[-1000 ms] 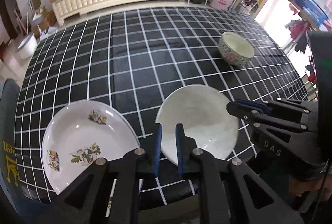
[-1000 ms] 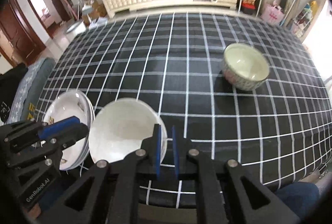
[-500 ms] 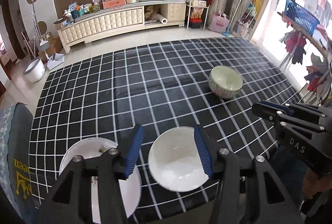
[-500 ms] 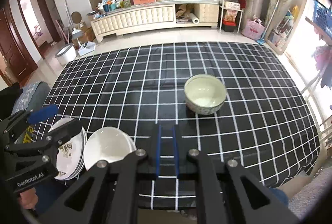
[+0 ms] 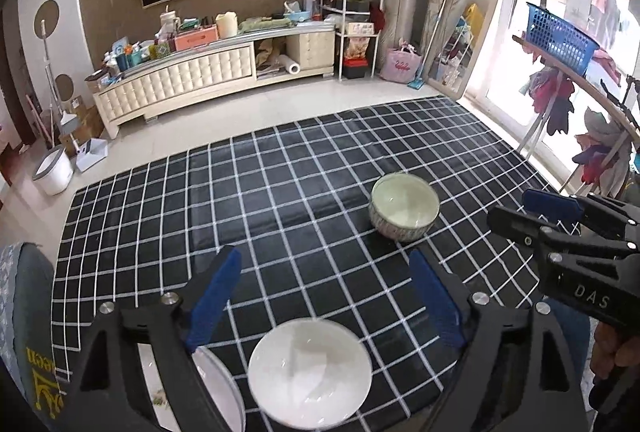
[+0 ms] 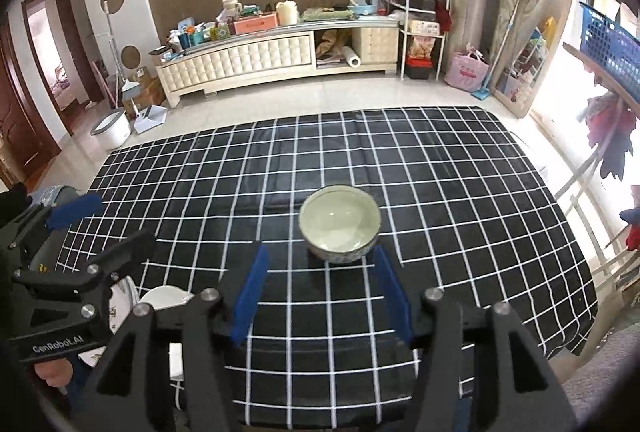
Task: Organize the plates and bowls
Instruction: 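Move both tools to the floral-patterned bowl and grip its rim, then lift the floral-patterned bowl with both tools and carry it toward the stack, then carry the floral bowl with both tools over the plate stack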
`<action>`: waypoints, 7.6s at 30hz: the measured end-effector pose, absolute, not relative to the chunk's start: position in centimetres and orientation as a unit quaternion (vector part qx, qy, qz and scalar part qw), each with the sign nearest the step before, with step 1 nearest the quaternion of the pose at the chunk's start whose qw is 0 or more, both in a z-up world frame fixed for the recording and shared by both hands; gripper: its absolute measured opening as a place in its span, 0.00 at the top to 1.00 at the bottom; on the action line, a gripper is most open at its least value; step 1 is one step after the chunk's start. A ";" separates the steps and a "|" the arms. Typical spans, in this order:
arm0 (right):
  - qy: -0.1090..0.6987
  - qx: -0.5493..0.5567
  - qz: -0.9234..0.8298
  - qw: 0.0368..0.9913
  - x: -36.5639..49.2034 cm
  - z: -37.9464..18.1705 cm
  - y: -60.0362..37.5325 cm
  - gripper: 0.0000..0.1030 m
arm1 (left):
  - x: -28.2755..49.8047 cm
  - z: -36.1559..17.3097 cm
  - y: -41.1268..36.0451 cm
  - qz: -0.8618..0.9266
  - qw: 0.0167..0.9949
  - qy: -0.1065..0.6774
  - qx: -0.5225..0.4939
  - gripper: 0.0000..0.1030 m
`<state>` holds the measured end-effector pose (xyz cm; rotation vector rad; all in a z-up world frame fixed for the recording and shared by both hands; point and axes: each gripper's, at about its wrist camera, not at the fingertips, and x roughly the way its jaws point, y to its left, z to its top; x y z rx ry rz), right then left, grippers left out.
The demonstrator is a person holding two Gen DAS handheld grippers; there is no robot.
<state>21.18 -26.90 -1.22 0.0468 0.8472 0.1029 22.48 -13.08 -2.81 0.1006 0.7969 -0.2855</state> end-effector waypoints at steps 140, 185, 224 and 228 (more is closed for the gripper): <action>0.538 0.013 0.159 0.828 20.6 -9.2 -14.6 0.90 | 21.7 -8.2 -5.4 -0.140 0.843 0.519 -0.032 0.90; 0.528 -0.013 0.132 0.839 19.4 -8.2 -14.2 0.41 | 20.1 -10.8 -3.5 -0.142 0.839 0.524 -0.038 0.75; 0.587 0.067 0.088 0.802 20.5 -13.4 -15.9 0.24 | 21.8 -16.0 -1.4 -0.261 0.772 0.572 -0.092 0.41; 0.598 0.076 0.096 0.792 20.6 -14.1 -15.9 0.24 | 22.3 -16.7 -1.8 -0.263 0.764 0.581 -0.095 0.41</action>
